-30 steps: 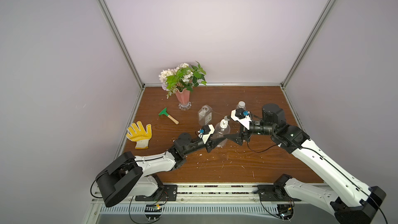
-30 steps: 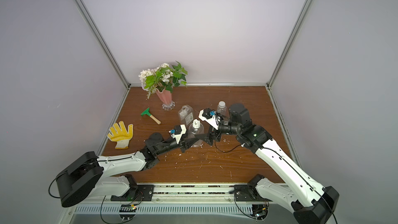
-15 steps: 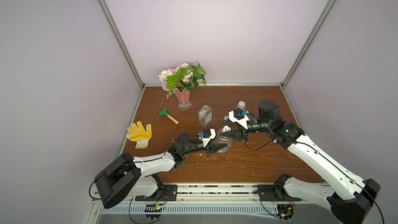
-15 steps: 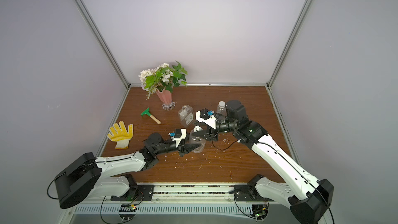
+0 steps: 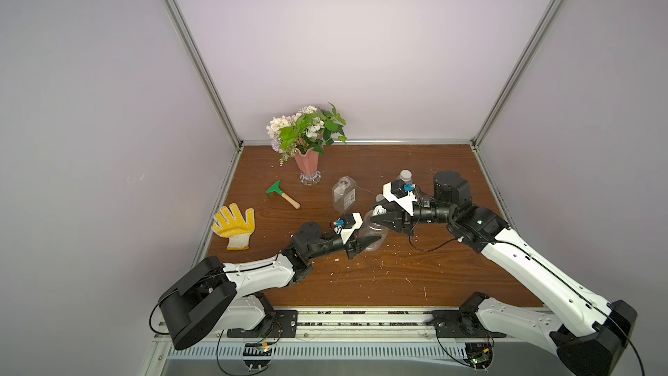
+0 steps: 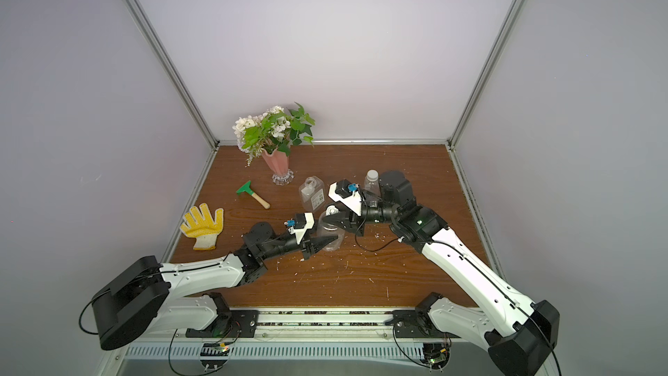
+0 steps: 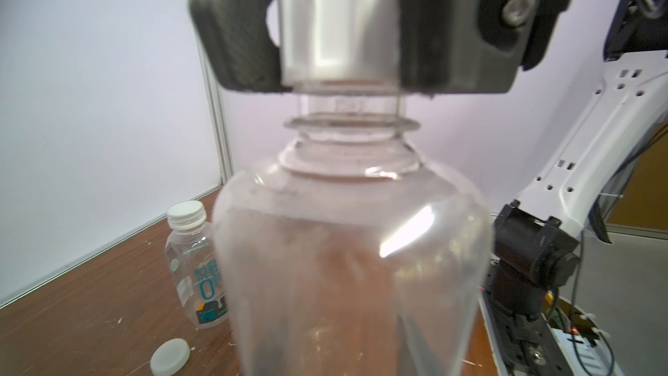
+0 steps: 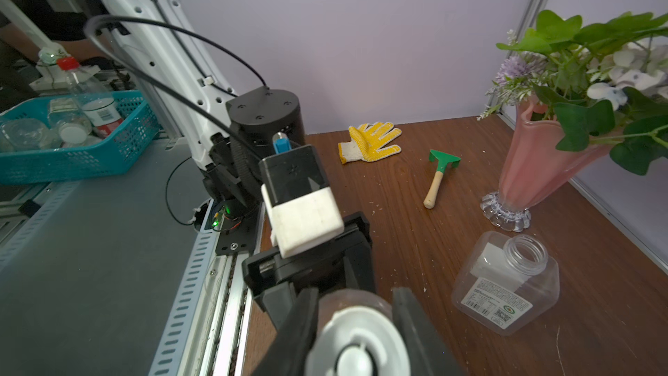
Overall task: Screw on the bottle caps
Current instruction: Screw the bottle cap onto the plastic bottle.
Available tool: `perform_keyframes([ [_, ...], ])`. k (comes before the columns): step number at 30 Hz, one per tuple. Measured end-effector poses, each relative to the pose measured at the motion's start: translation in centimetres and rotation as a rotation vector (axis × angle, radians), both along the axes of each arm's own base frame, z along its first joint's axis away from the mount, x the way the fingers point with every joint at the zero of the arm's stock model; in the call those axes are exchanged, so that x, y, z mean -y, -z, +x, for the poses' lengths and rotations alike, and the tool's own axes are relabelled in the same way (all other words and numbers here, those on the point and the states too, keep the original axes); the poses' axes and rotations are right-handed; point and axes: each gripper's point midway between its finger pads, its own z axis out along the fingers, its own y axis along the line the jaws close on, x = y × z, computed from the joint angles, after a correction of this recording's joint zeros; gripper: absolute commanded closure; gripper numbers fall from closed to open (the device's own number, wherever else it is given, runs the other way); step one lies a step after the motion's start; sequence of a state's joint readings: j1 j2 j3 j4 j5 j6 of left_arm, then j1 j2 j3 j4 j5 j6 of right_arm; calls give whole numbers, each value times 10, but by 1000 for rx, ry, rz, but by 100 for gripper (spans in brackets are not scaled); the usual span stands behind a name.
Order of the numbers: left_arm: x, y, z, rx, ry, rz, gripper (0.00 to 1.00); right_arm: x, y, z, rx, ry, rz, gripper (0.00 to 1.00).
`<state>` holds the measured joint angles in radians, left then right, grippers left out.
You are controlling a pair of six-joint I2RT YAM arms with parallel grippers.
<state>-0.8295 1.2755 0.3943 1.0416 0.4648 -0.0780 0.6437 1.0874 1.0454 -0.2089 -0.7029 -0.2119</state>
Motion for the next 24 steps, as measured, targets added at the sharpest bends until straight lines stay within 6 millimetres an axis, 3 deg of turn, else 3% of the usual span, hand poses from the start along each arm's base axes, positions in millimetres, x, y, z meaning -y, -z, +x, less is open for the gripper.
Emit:
perform_keyframes([
  [16, -17, 20, 56, -40, -321, 87, 61, -7, 29, 58, -120, 658, 108, 91],
  [21, -20, 34, 66, -60, -373, 125, 61, -7, 43, 71, -152, 784, 114, 87],
  [24, -21, 36, 67, -61, -384, 132, 61, -6, 42, 74, -154, 808, 119, 77],
])
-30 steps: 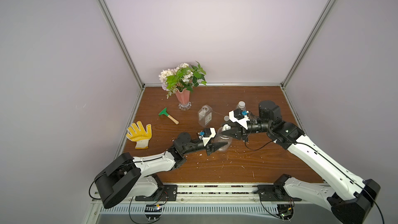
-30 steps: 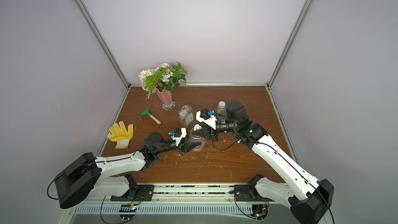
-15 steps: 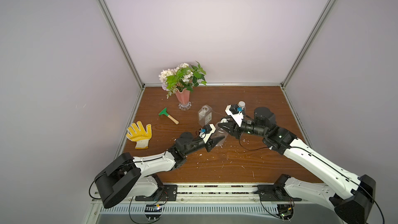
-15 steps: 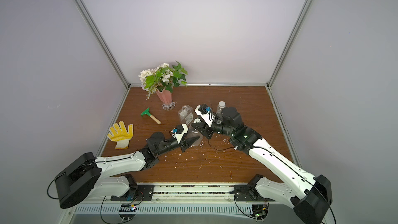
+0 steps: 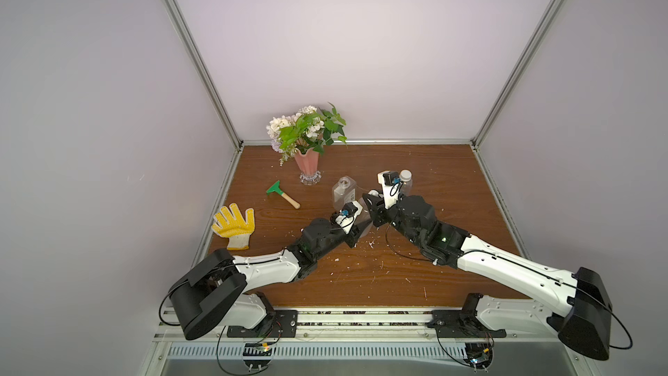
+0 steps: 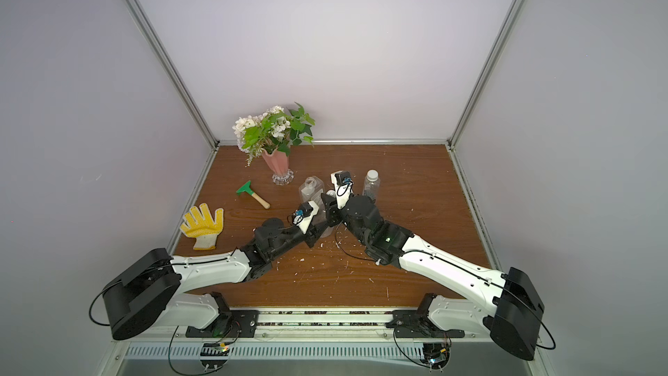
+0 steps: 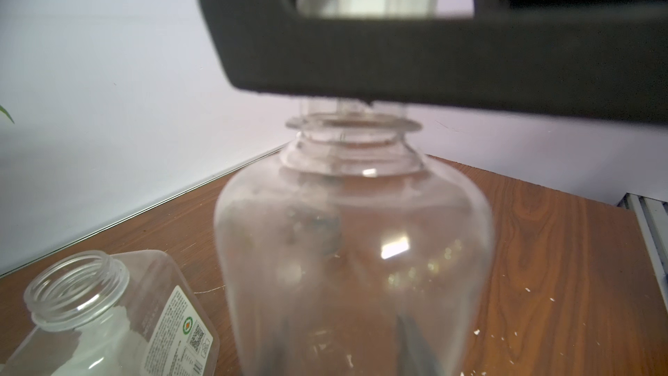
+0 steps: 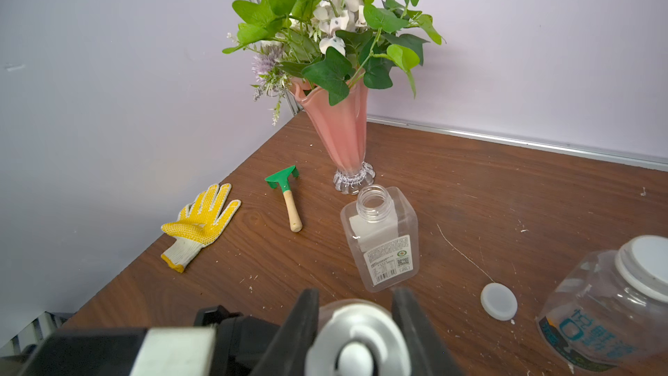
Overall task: Screw on the bottle caps
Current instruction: Screw the bottle cap onto the plastic bottle.
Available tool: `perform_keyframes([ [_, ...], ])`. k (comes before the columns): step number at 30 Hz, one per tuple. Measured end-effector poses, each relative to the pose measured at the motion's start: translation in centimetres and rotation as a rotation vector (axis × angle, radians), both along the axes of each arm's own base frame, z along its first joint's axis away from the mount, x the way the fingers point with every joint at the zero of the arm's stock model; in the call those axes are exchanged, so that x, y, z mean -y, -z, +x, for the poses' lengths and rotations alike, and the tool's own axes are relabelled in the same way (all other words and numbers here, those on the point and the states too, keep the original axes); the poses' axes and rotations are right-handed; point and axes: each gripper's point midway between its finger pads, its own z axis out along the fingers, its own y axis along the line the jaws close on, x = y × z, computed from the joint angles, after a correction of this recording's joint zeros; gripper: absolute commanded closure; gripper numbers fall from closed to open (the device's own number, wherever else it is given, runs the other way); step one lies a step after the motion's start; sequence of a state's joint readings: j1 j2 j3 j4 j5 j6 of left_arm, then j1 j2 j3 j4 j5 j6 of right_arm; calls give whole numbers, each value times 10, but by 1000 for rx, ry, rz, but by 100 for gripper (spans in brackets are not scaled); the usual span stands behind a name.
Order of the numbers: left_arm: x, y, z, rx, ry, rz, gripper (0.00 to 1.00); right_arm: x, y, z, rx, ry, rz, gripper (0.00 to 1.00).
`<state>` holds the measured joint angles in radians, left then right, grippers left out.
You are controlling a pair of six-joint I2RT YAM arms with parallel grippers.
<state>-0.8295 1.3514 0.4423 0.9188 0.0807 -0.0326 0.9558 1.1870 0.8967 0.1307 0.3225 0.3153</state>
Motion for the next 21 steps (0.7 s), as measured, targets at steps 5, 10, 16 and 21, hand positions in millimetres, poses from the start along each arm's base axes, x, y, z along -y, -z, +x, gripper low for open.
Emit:
perform_keyframes([
  [5, 1, -7, 0, 24, 3, -18, 61, 3, -12, -2, 15, -1, -9, 47],
  [10, -2, -25, 3, 56, -20, -87, 61, 19, -16, -19, 15, -44, -74, 16],
  [16, -1, -35, 2, 67, -14, -133, 61, 36, -23, -43, 17, -155, -116, 2],
  [21, 3, -36, -9, 69, 53, -138, 60, 51, -18, -43, 20, -227, -169, 1],
])
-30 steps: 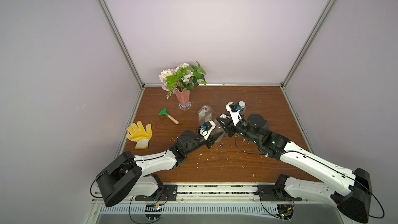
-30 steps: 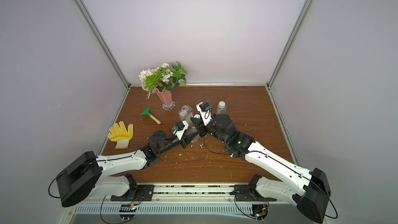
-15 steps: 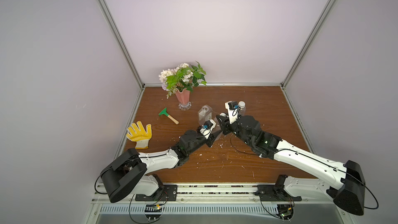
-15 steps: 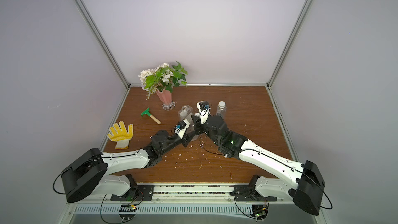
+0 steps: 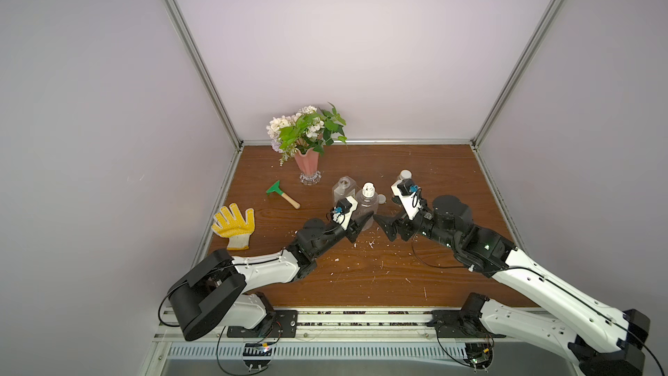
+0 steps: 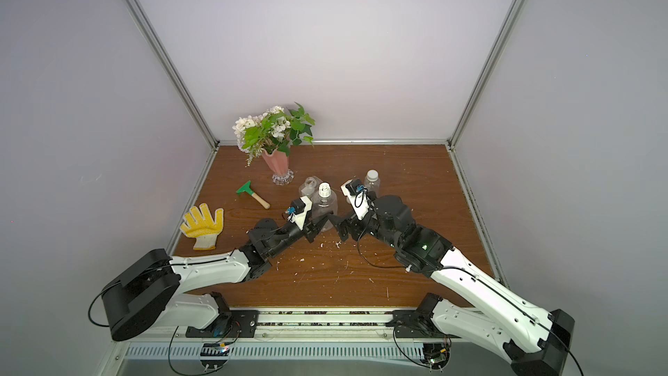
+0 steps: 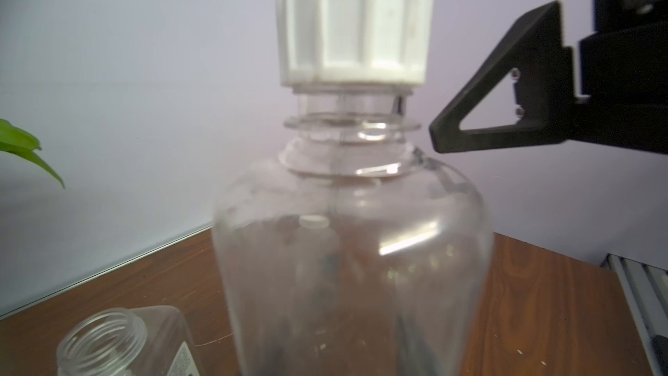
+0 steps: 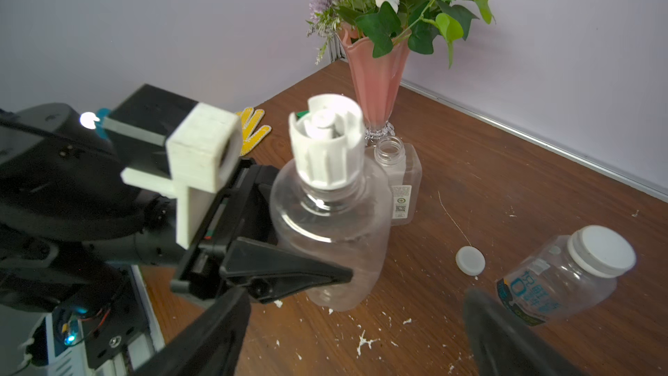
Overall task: Screw on the bottle caps
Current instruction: Screw the bottle cap onto the plastic bottle.
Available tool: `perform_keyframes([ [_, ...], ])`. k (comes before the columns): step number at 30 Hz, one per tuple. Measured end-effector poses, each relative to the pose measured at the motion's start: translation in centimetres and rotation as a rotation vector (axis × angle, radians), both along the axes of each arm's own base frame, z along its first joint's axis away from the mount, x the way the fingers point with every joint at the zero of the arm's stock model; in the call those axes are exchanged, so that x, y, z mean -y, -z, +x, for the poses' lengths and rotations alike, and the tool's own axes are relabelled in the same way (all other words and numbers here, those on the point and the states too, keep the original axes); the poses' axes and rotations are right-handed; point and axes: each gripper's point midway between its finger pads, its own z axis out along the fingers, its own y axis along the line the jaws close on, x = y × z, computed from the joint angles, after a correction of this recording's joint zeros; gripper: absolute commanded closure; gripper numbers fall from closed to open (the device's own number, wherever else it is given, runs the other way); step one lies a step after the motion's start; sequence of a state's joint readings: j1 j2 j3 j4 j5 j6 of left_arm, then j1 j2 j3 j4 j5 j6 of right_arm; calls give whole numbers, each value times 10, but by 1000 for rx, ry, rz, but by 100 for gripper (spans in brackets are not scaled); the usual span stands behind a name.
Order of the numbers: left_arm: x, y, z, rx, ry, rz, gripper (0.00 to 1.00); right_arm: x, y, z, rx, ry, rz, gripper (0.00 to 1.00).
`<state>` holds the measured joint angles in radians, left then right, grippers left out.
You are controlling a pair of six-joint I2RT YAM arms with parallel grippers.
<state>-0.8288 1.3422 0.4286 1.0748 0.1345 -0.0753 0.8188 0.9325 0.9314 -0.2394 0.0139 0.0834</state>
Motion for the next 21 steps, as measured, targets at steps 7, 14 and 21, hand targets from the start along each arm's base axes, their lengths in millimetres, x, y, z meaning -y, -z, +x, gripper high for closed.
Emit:
perform_keyframes([
  [7, 15, -8, -44, 29, 255, -10, 60, -2, -37, -21, 137, -264, -24, 1],
  [14, 22, -17, -78, 48, 449, -21, 60, -22, -75, -64, 300, -571, -2, 5],
  [21, 25, -19, -90, 54, 526, -22, 60, -37, -62, -69, 265, -692, -9, 17],
])
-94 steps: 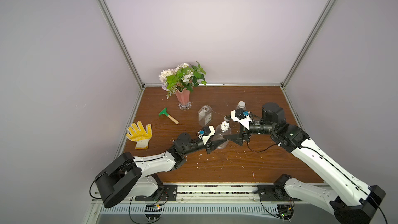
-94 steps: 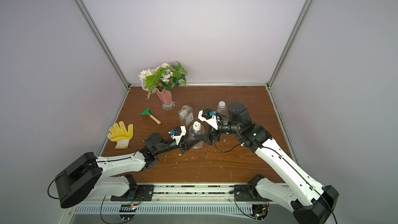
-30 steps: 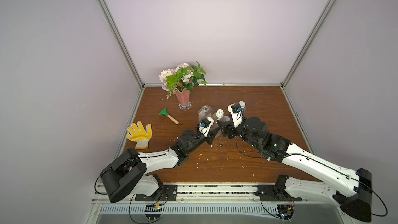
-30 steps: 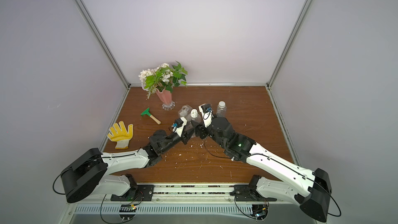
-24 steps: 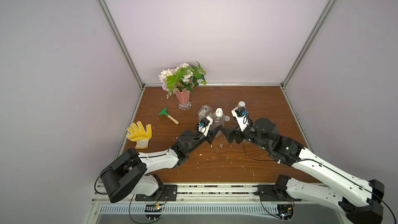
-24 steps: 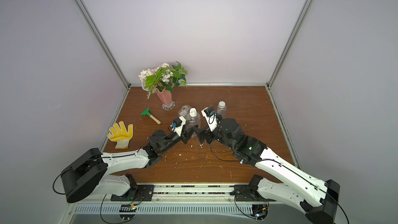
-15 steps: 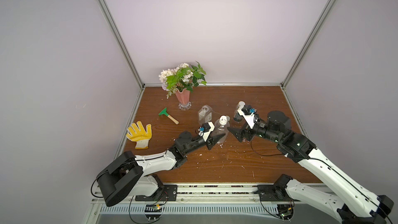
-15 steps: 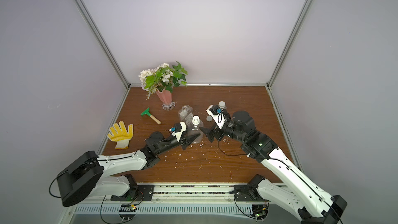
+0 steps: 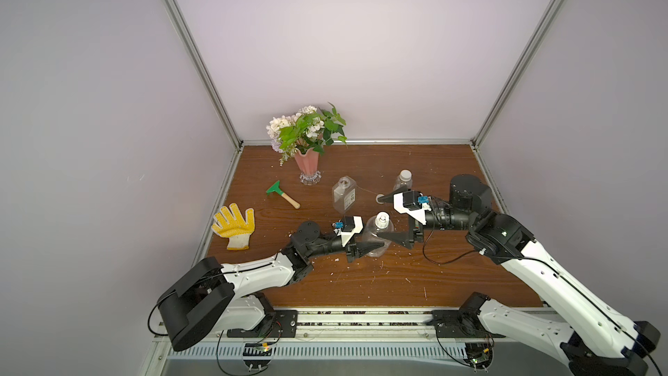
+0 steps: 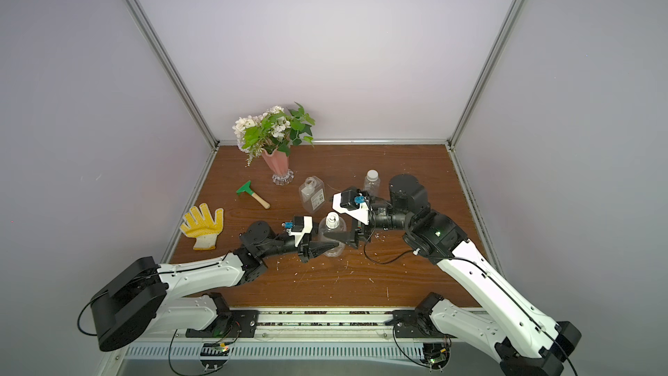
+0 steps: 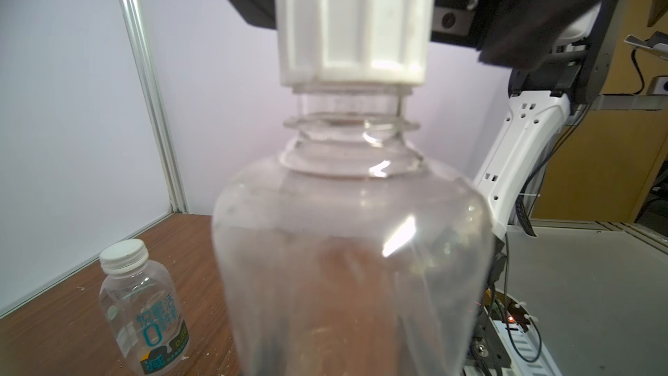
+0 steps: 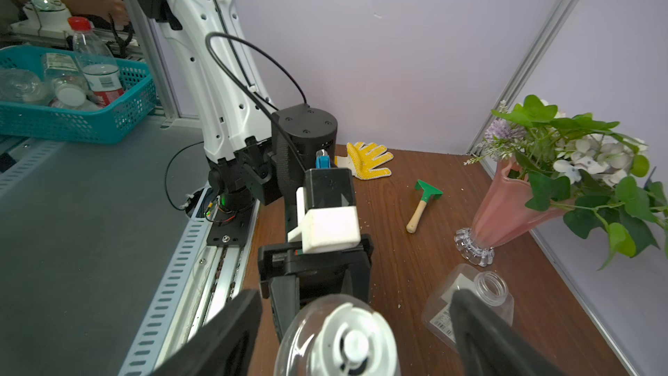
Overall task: Screw on the bottle caps
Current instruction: Screw the bottle cap onto the plastic bottle.
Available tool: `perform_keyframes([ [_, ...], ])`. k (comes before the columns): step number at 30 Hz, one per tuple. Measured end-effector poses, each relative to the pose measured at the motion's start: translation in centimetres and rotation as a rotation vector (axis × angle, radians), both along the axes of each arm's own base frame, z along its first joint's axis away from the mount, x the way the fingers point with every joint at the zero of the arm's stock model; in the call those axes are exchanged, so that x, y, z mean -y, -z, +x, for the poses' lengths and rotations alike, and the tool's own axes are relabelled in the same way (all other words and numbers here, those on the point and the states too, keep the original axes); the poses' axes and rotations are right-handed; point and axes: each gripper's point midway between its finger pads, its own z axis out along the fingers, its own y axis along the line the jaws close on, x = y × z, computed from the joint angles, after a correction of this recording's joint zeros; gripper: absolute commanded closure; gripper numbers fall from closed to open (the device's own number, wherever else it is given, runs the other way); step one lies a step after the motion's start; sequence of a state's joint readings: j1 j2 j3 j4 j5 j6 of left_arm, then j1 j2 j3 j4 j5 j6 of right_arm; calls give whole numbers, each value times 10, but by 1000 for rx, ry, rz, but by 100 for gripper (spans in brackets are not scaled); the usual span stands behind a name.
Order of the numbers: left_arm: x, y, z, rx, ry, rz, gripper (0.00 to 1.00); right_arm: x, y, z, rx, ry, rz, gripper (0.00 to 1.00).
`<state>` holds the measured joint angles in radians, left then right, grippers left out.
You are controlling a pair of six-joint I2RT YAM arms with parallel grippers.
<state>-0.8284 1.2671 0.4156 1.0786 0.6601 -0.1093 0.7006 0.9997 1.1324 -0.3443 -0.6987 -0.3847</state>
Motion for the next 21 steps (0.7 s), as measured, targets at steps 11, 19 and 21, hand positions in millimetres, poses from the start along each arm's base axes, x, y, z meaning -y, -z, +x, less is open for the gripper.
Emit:
perform_keyframes([
  [11, 2, -2, -1, 1, 17, -2, 60, -5, 6, -3, -30, -46, -7, 33],
  [19, 2, -2, -1, 1, 16, -3, 60, -5, 6, -2, -38, -40, -3, 55],
  [21, 2, -3, 0, 1, 14, -4, 60, -6, 7, -1, -43, -36, -6, 58],
])
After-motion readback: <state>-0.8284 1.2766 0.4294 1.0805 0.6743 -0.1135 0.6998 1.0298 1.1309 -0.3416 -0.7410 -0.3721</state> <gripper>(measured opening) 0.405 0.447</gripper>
